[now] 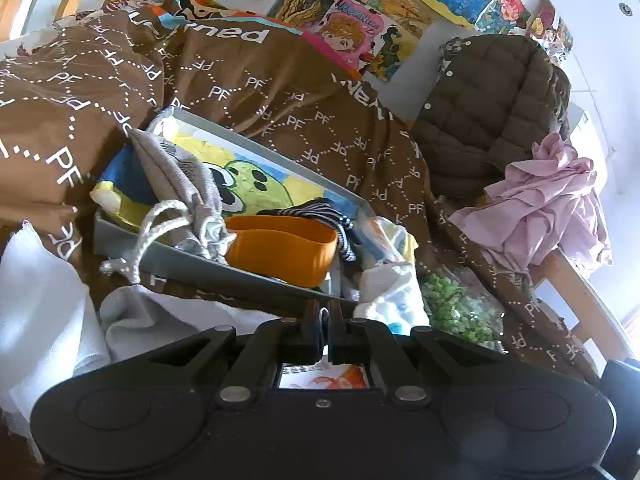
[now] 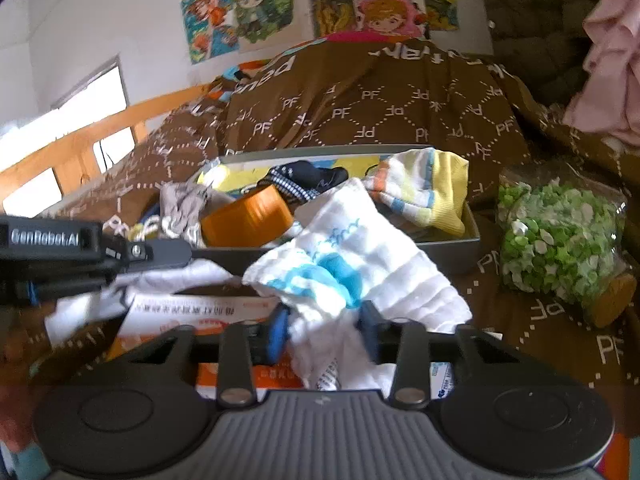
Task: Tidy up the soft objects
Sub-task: 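Close the right tool on the muslin cloth while the left tool closes on white fabric, then lift both held cloths and carry them toward the frog tray, then lower the muslin cloth into the tray and open the right tool while the left tool releases its fabric, then move both open tools back toward the remaining items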
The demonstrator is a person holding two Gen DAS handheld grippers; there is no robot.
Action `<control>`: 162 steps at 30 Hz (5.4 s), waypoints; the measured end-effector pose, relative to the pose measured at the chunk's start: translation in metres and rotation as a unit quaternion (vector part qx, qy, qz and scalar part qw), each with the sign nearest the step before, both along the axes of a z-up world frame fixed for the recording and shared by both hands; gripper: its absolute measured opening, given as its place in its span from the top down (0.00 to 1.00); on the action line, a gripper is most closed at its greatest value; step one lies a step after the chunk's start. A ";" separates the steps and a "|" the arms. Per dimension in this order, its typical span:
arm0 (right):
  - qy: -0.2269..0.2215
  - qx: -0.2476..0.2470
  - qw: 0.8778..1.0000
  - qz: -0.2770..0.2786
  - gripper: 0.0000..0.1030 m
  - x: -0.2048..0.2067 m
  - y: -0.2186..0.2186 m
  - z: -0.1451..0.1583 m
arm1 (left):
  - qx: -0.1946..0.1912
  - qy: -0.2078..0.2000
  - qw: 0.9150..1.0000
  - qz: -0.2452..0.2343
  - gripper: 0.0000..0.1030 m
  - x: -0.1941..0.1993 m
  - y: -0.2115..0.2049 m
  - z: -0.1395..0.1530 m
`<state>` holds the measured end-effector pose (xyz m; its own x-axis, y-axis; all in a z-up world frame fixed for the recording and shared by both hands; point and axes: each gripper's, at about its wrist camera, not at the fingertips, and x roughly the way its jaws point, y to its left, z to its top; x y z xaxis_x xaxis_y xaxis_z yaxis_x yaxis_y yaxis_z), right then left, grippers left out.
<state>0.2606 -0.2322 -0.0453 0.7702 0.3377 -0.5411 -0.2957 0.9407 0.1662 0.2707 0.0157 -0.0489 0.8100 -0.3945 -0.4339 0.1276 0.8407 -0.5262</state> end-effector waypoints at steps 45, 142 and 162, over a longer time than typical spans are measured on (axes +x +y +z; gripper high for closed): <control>-0.036 0.256 0.966 -0.010 0.80 -0.019 -0.080 0.044 | -0.139 0.000 0.990 0.008 0.98 -0.044 0.010 0.056; -0.039 0.163 0.985 -0.026 0.27 0.137 -0.046 0.044 | 0.054 0.025 0.993 0.098 0.32 0.138 -0.004 0.044; -0.156 0.151 0.975 -0.045 0.00 0.030 -0.076 0.115 | 0.102 -0.093 0.986 0.094 0.01 0.014 -0.022 0.117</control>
<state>0.2906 -0.3080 0.0698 0.9149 0.3695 -0.1624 -0.2952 0.8870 0.3551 0.2845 -0.0065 0.0683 0.9335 -0.1495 -0.3260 0.0371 0.9444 -0.3267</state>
